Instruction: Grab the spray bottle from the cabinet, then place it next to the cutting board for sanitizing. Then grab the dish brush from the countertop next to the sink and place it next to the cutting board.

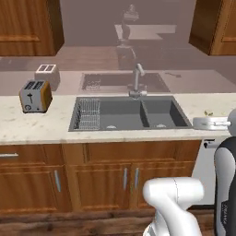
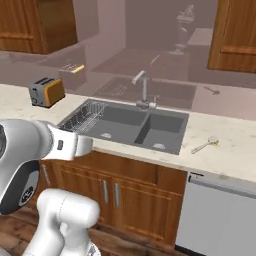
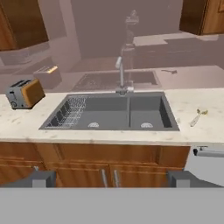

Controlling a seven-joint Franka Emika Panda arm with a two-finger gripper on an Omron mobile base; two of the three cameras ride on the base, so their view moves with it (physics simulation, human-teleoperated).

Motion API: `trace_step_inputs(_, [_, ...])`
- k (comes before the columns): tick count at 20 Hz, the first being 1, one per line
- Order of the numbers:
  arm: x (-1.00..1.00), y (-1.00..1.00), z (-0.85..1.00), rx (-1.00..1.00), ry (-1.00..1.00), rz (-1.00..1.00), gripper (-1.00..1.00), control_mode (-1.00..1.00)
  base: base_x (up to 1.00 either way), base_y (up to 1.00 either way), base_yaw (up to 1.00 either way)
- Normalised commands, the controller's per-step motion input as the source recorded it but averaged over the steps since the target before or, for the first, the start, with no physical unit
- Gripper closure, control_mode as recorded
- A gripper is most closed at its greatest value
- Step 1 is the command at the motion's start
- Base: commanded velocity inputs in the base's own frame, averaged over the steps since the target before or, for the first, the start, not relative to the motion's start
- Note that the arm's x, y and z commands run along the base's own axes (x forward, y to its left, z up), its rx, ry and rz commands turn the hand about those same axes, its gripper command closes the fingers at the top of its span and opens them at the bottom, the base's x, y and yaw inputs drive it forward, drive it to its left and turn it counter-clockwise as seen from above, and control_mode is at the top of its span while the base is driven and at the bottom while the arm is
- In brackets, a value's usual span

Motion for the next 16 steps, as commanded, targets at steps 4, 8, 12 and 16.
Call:
trace_step_inputs(4, [0.00, 0.00, 0.00, 0.00, 0.00, 0.00, -1.00, 1.00, 0.14, -0.76, -0.08])
trace_step_inputs(8, [0.00, 0.00, 0.00, 0.00, 0.00, 0.00, -1.00, 1.00, 0.32, -0.59, -0.36])
trace_step_inputs(12, [0.00, 0.00, 0.00, 0.00, 0.00, 0.00, -1.00, 1.00, 0.46, -0.70, -0.45])
trace_step_inputs(16, [0.00, 0.00, 0.00, 0.00, 0.00, 0.00, -1.00, 1.00, 0.72, 0.10, -0.37])
